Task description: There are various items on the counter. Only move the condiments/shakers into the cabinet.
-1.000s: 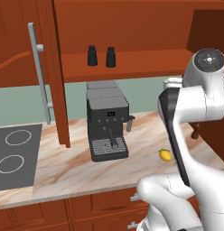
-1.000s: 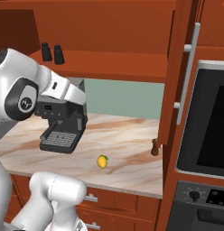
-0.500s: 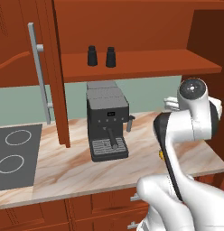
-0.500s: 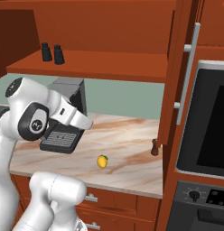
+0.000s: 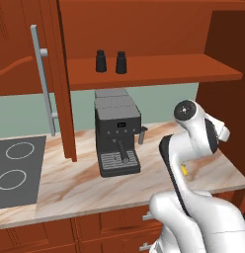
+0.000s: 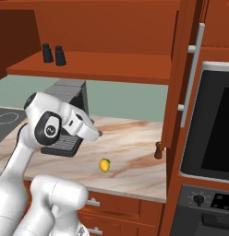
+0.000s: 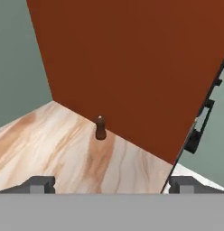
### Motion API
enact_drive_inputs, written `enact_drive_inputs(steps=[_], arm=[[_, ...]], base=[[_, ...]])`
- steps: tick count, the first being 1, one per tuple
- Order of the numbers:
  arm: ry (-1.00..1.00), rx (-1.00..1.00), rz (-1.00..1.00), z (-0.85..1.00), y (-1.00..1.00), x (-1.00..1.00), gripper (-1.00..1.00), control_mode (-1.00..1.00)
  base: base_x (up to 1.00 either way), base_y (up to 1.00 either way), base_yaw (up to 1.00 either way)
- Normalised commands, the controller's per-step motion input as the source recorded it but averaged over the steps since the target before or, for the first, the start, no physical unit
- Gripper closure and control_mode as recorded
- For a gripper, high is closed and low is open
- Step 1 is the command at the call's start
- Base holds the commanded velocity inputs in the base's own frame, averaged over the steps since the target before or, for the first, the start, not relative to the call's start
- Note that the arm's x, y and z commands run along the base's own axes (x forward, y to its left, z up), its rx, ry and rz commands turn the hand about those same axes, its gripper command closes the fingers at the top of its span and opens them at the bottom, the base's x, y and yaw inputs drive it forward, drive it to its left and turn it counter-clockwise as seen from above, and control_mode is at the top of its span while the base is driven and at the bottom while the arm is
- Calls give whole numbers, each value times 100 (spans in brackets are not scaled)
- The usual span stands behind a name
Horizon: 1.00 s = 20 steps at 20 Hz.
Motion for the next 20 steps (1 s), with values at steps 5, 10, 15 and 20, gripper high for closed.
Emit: enact_drive_inputs(steps=[5,10,15,20], arm=[[0,0,-23,-11,-33,48,-100,-100],[0,0,-25,-22,-23,45,-100,-100],[0,0,-21,-38,-29,31,-100,-100],[0,0,-16,-32,-34,23,-100,-100]], base=[[0,0,0],[0,0,0],[0,0,0],[0,0,0]])
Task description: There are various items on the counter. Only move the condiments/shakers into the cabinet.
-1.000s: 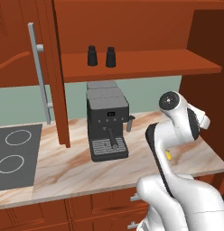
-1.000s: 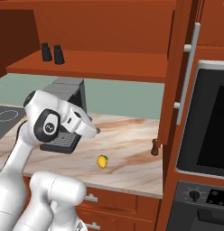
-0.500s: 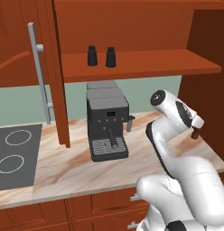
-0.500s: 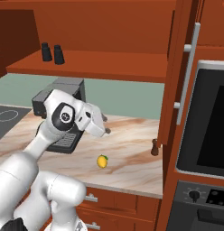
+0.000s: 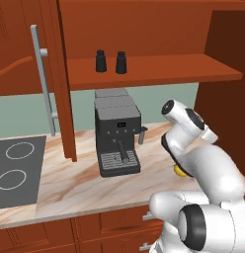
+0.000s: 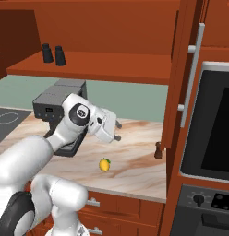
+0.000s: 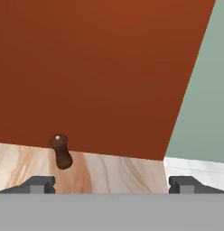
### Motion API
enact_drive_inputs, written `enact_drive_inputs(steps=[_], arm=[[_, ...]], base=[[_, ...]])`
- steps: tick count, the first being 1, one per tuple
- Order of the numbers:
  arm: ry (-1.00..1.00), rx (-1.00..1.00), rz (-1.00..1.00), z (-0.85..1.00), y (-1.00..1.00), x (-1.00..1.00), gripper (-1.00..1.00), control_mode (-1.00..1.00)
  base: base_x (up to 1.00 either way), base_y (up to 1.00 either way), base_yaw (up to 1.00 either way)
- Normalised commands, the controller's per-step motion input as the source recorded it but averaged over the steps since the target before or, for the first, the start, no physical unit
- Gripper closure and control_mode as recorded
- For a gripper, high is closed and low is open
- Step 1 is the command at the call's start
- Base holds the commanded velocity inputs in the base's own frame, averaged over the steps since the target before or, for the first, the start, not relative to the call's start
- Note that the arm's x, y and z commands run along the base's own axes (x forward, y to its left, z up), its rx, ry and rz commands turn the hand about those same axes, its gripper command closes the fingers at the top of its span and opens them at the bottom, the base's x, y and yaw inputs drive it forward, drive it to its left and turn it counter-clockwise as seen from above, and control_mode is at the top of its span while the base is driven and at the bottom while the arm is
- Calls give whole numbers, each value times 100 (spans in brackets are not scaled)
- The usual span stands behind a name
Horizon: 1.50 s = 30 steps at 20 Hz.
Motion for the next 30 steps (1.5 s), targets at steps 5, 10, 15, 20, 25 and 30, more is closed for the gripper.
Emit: enact_drive_inputs(steps=[5,10,15,20,25,30], arm=[[0,0,-11,-33,-32,23,-100,-100],[0,0,-7,-28,-31,27,-100,-100],[0,0,-6,-22,-26,31,-100,-100],[0,0,-5,-23,-26,16,-100,-100],[0,0,-6,-31,-22,3,-100,-100],[0,0,-5,-26,-15,3,-100,-100]], base=[[0,0,0],[0,0,0],[0,0,0],[0,0,0],[0,0,0],[0,0,0]])
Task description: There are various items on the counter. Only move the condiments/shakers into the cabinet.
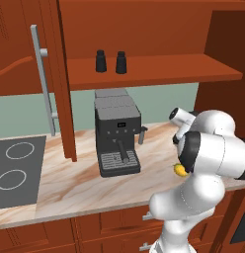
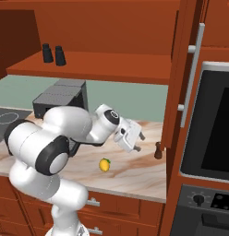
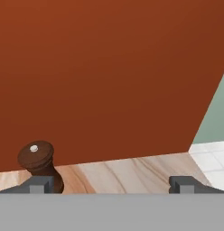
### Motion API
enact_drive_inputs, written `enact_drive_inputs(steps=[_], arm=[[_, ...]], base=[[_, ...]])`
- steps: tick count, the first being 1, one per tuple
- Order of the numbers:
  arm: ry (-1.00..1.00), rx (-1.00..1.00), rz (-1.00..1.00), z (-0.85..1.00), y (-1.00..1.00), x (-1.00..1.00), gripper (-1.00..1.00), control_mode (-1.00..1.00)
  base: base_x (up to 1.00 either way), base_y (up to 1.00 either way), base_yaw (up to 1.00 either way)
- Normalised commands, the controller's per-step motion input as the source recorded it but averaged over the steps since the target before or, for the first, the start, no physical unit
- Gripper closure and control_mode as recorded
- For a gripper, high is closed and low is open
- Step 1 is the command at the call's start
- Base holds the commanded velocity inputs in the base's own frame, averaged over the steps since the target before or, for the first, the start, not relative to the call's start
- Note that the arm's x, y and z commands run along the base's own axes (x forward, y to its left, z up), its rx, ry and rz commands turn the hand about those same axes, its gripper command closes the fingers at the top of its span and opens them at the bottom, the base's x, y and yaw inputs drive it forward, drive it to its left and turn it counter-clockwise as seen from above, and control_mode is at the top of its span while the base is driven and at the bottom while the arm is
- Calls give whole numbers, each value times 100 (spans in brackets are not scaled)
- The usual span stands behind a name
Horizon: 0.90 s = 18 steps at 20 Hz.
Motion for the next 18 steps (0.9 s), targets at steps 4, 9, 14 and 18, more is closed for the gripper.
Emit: enact_drive_inputs(steps=[4,9,14,18], arm=[[0,0,-6,-19,-18,8,-100,-100],[0,0,-4,-7,-9,24,-100,-100],[0,0,-3,-5,-9,23,-100,-100],[0,0,-3,-9,-15,18,-100,-100]], base=[[0,0,0],[0,0,0],[0,0,0],[0,0,0]])
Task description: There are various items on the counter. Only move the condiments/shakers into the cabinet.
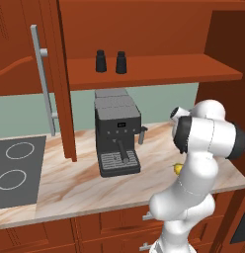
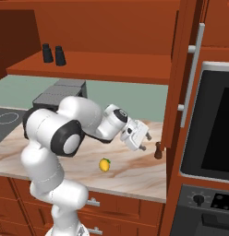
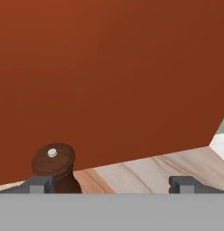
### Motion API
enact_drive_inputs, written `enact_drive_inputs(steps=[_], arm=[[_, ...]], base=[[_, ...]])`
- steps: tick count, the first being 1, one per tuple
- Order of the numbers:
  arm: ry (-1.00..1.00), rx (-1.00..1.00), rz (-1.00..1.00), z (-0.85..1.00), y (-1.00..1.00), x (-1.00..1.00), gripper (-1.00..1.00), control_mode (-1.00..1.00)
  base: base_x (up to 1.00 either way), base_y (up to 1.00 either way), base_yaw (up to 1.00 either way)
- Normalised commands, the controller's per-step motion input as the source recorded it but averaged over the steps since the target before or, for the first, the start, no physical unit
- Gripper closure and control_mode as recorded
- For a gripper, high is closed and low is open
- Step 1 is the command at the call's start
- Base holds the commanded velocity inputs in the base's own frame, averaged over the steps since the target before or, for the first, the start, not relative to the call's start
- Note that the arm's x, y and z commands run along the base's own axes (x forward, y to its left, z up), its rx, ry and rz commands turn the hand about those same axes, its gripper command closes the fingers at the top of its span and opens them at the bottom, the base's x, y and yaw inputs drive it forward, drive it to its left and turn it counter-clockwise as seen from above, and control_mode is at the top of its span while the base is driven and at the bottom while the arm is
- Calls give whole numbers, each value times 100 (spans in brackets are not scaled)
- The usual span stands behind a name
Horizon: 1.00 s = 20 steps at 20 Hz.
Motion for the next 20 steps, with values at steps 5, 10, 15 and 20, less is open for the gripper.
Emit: enact_drive_inputs(steps=[5,10,15,20], arm=[[0,0,-3,-13,-15,14,-100,-100],[0,0,-2,-16,-13,11,-100,-100],[0,0,-1,-18,-9,5,-100,-100],[0,0,0,-18,-3,15,-100,-100]], base=[[0,0,0],[0,0,0],[0,0,0],[0,0,0]])
